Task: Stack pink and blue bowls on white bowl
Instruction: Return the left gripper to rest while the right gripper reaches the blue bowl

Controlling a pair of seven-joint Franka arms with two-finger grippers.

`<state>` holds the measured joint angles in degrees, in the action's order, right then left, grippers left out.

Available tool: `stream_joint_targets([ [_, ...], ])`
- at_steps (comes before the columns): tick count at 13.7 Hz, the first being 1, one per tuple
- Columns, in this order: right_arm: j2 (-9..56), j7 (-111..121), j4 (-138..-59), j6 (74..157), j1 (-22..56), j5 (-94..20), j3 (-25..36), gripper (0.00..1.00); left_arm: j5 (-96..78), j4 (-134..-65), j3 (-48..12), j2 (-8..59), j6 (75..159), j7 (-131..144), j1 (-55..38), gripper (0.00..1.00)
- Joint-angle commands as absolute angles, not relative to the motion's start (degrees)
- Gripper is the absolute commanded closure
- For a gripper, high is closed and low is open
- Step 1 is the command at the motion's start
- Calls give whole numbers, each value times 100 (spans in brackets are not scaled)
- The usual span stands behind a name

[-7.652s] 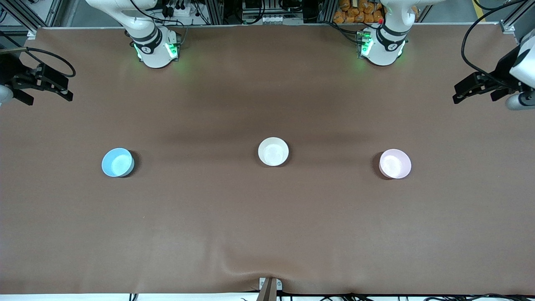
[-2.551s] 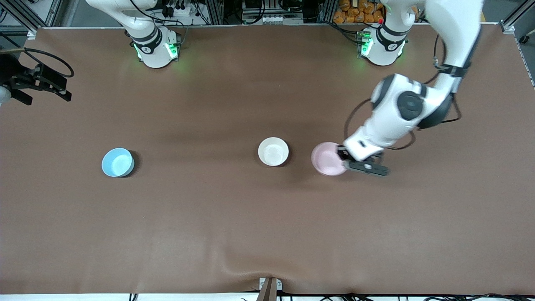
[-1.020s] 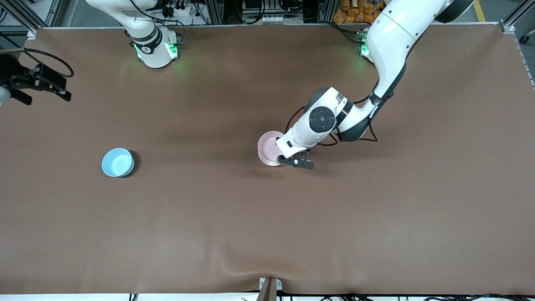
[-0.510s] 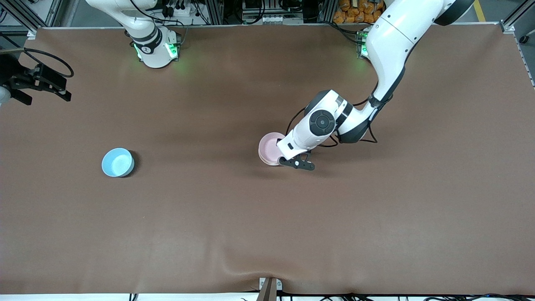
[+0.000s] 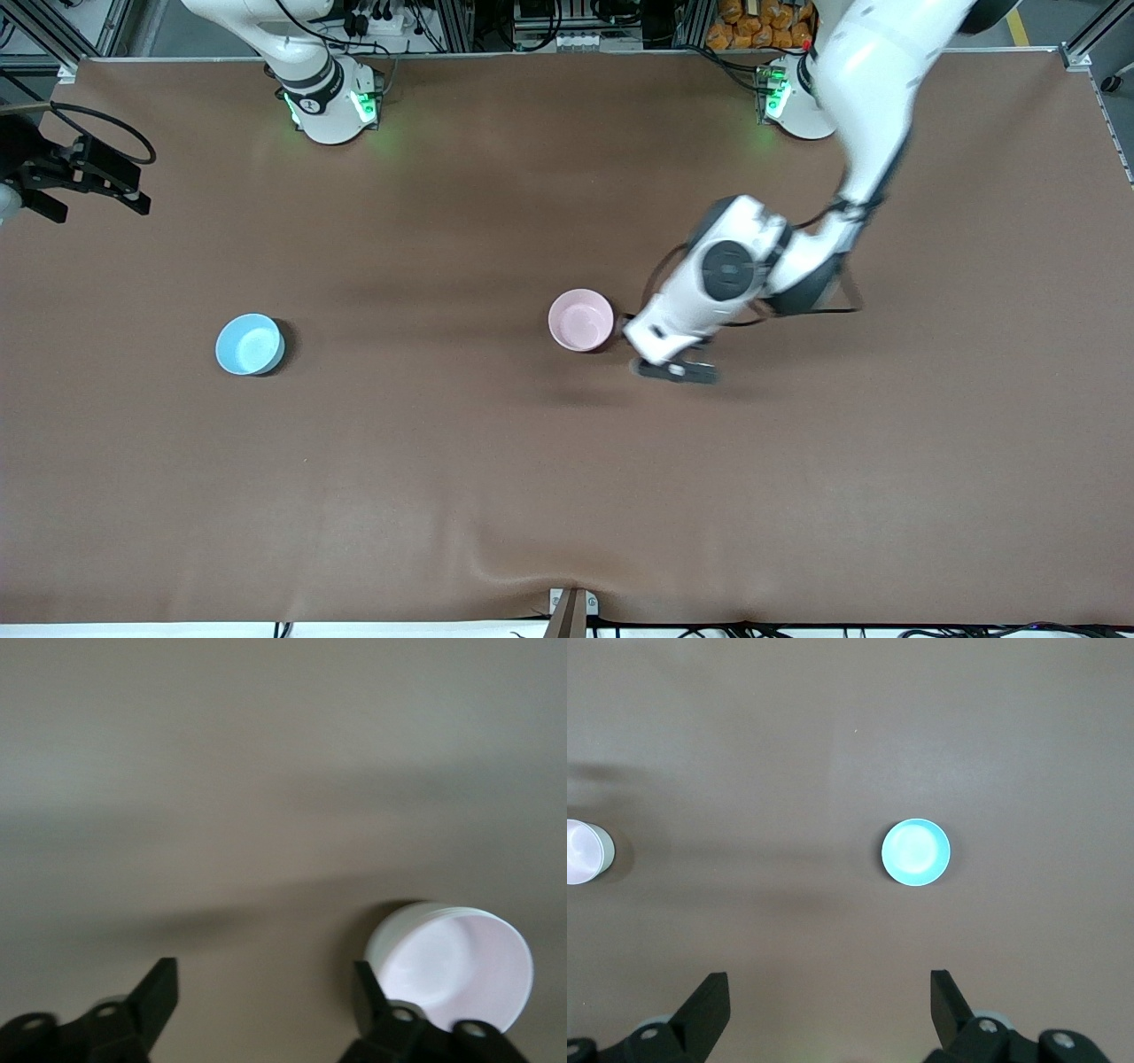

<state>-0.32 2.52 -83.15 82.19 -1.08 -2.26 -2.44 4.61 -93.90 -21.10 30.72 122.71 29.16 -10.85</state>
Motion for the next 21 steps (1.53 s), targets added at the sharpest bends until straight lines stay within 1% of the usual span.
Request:
stream_joint_targets([
  [1, 149, 176, -8235, 8174, -280, -316, -264, 0, 598, -9309, -2153, 2147, 11157, 2962, -267, 0],
  [4, 219, 193, -8253, 8174, -456, -281, -255, 0, 589, -8782, -2153, 1715, 10181, 2339, 323, 0],
  [5, 376, 185, -8253, 8174, -466, -246, -255, 0, 580, -8667, -2179, 1549, 9891, 2286, 499, 0],
  [7, 850, 202, -8244, 8174, -588, -202, -211, 0, 554, -8666, -2180, 1074, 9642, 2224, 667, 0],
  [9, 1080, 202, -8288, 8174, -764, -211, -176, 0, 501, -8684, -2171, 748, 9405, 2197, 834, 0],
  [10, 1194, 193, -8445, 8217, -817, -211, -176, 0, 492, -8779, -2162, 556, 9274, 2215, 913, 0],
  [11, 1291, 202, -8699, 8444, -878, -211, -176, 0, 492, -8893, -2171, 388, 9212, 2197, 1105, 0],
  [12, 1318, 211, -9014, 8838, -931, -211, -176, 0, 431, -8921, -2197, 300, 9150, 2015, 1290, 0],
  [14, 1423, 359, -9595, 9550, -1010, -185, -176, 0, 46, -8965, -2162, 36, 9009, 1618, 1406, 0],
  [16, 1607, 815, -10131, 10332, -1273, -202, -176, 0, 18, -8965, -2127, 0, 9035, 1608, 1485, 0],
  [17, 1739, 1052, -10343, 10719, -1370, -228, -176, 0, 18, -8974, -1953, -9, 9026, 1600, 1398, 0],
  [18, 1845, 1281, -10440, 10914, -1432, -255, -176, 0, 18, -9008, -1734, 0, 9026, 1565, 1163, 0],
  [19, 1968, 1431, -10476, 11064, -1450, -255, -176, 0, 18, -9000, -1227, -9, 8983, 1538, 734, 0],
  [20, 2091, 1467, -10503, 11187, -1502, -255, -176, 3, 18, -9000, -761, 0, 8965, 1529, 242, 0],
  [21, 2240, 1563, -10520, 11362, -1599, -255, -176, 4, 18, -8991, -591, 0, 8930, 1512, 142, 0],
])
